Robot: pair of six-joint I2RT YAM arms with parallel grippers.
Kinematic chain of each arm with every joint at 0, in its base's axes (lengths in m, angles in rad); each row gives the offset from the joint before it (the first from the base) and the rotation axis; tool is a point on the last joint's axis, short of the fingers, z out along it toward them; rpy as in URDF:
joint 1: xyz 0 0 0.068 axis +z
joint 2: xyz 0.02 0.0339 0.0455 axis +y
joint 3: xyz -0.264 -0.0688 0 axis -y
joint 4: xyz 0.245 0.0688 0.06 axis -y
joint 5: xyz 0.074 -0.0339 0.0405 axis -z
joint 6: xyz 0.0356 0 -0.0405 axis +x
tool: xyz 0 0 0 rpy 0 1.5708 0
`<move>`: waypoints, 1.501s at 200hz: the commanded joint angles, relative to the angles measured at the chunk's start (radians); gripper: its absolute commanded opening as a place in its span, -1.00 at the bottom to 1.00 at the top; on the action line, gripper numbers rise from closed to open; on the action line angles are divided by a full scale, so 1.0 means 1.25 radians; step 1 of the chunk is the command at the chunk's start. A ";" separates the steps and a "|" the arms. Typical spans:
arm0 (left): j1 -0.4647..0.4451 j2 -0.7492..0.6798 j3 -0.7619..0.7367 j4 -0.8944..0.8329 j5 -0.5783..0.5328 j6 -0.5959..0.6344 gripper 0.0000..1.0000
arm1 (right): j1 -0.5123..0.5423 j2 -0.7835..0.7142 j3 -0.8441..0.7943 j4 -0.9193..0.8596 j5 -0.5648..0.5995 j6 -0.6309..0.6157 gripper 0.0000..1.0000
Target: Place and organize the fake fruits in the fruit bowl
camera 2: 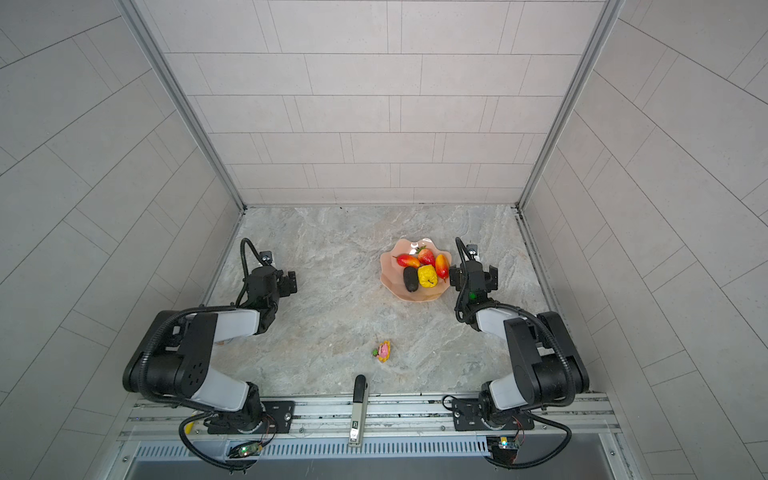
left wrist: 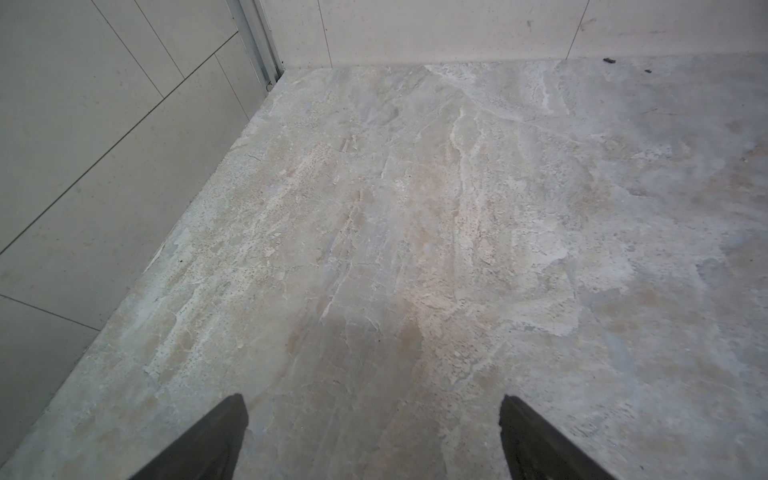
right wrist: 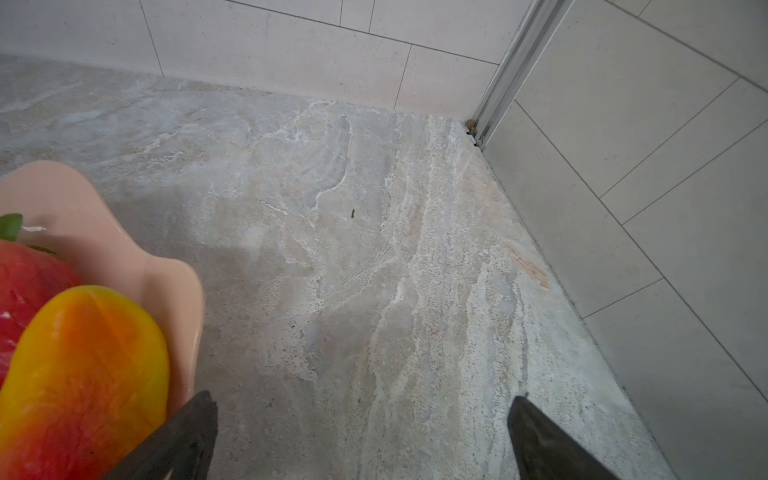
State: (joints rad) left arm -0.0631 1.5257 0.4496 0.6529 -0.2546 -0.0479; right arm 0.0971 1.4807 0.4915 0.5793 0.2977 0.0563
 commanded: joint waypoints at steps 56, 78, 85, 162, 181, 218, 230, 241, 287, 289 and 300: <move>0.009 0.009 0.004 0.052 -0.002 -0.004 0.99 | -0.038 0.025 -0.040 0.101 -0.068 0.007 0.99; 0.009 0.007 0.002 0.053 -0.003 -0.003 0.99 | -0.035 0.024 -0.040 0.101 -0.063 0.007 0.99; 0.009 0.007 0.002 0.053 -0.003 -0.002 0.99 | -0.034 0.025 -0.041 0.101 -0.062 0.005 0.99; 0.008 0.004 0.001 0.056 -0.004 -0.002 1.00 | -0.030 0.024 -0.040 0.101 -0.054 0.003 0.99; 0.007 0.005 0.001 0.055 -0.005 -0.002 0.99 | -0.029 0.024 -0.040 0.101 -0.053 0.003 0.99; 0.009 0.005 0.001 0.054 -0.005 -0.002 0.99 | -0.029 0.027 -0.038 0.100 -0.052 0.002 0.99; 0.007 0.005 0.001 0.055 -0.005 -0.001 0.99 | -0.029 0.027 -0.037 0.100 -0.052 0.002 0.99; 0.006 0.005 0.001 0.054 -0.005 -0.002 0.99 | -0.029 0.027 -0.038 0.100 -0.052 0.002 0.99; 0.006 0.005 0.001 0.054 -0.005 -0.002 0.99 | -0.028 0.027 -0.039 0.100 -0.052 0.001 0.99; 0.006 0.005 0.001 0.054 -0.005 -0.002 0.99 | -0.028 0.026 -0.039 0.101 -0.052 0.002 0.99; 0.006 0.005 0.001 0.054 -0.005 -0.002 0.99 | -0.028 0.026 -0.039 0.101 -0.052 0.002 0.99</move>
State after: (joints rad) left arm -0.0574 1.5311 0.4492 0.7033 -0.2550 -0.0505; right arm 0.0589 1.5112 0.4488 0.6888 0.2241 0.0601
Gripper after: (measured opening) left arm 0.996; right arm 0.996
